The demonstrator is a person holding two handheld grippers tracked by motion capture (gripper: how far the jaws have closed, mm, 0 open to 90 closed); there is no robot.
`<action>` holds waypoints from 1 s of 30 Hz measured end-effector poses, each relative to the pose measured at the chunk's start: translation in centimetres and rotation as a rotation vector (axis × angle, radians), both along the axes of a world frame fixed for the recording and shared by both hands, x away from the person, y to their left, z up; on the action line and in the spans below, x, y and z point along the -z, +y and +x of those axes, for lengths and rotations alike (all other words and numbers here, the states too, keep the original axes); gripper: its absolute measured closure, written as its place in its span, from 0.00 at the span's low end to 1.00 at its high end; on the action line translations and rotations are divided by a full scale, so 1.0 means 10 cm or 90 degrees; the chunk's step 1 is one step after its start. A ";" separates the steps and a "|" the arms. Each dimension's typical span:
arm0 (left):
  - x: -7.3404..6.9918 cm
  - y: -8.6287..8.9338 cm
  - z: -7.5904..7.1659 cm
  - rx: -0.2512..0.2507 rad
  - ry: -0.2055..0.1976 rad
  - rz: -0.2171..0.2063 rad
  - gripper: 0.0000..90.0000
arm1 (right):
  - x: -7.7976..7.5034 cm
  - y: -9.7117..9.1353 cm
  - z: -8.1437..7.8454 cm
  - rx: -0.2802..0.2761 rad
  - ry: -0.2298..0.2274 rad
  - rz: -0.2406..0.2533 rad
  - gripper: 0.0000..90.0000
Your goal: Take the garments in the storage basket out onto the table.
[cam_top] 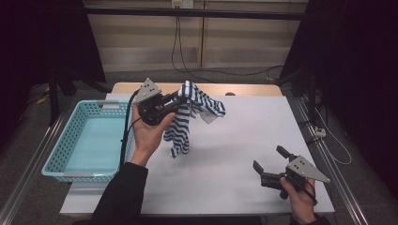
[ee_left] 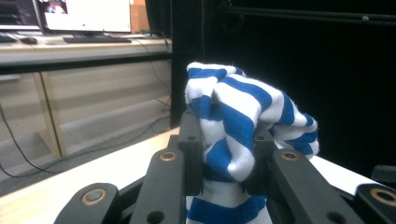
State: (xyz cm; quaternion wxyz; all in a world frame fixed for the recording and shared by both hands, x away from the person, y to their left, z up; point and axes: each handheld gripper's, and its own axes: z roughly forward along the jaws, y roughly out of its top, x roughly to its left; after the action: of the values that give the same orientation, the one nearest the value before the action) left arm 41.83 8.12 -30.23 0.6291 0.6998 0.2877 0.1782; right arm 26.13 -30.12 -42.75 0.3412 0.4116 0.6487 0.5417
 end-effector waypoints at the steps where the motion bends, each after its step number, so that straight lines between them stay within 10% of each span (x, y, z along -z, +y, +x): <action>1: 0.02 -0.02 0.01 0.004 0.005 0.006 0.82 | 0.00 0.00 0.00 0.000 -0.001 0.001 0.00; 30: 0.81 -0.32 0.24 0.041 0.154 0.098 0.82 | 0.00 0.01 -0.02 -0.001 -0.002 -0.006 0.00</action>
State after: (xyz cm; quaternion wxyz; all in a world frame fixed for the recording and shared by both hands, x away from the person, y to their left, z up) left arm 44.25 4.97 -38.36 0.5400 0.7711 0.3241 0.0937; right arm 25.92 -29.99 -42.76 0.3436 0.4085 0.6511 0.5395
